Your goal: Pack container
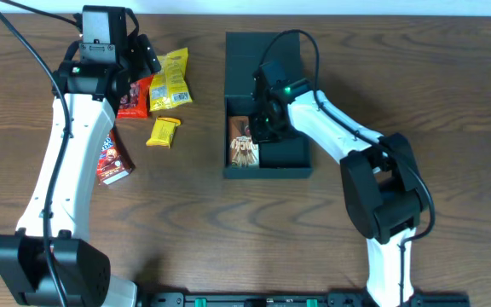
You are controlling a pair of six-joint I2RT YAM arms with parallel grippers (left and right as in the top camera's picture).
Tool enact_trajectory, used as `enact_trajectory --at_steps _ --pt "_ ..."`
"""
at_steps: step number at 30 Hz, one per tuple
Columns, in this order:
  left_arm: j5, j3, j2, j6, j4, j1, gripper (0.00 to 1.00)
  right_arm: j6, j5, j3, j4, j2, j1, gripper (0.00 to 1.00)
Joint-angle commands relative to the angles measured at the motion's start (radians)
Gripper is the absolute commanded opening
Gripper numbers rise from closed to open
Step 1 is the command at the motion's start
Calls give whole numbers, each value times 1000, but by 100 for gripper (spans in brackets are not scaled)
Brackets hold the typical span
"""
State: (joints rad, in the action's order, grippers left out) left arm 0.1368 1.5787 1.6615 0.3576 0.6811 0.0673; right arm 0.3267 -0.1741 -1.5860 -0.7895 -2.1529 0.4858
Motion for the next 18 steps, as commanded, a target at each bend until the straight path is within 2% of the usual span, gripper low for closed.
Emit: enact_trajectory --at_steps 1,11,15,18 --pt "1 8 3 -22 3 -3 95 10 -22 1 -4 -23 12 2" --pt "0 8 7 -22 -3 -2 95 9 -62 -14 -61 -22 10 2" --pt "0 6 60 -52 -14 -2 95 -37 -57 -139 -163 -8 -18 2" --pt "-31 6 143 -84 -55 -1 95 -74 3 -305 -283 8 -38 2"
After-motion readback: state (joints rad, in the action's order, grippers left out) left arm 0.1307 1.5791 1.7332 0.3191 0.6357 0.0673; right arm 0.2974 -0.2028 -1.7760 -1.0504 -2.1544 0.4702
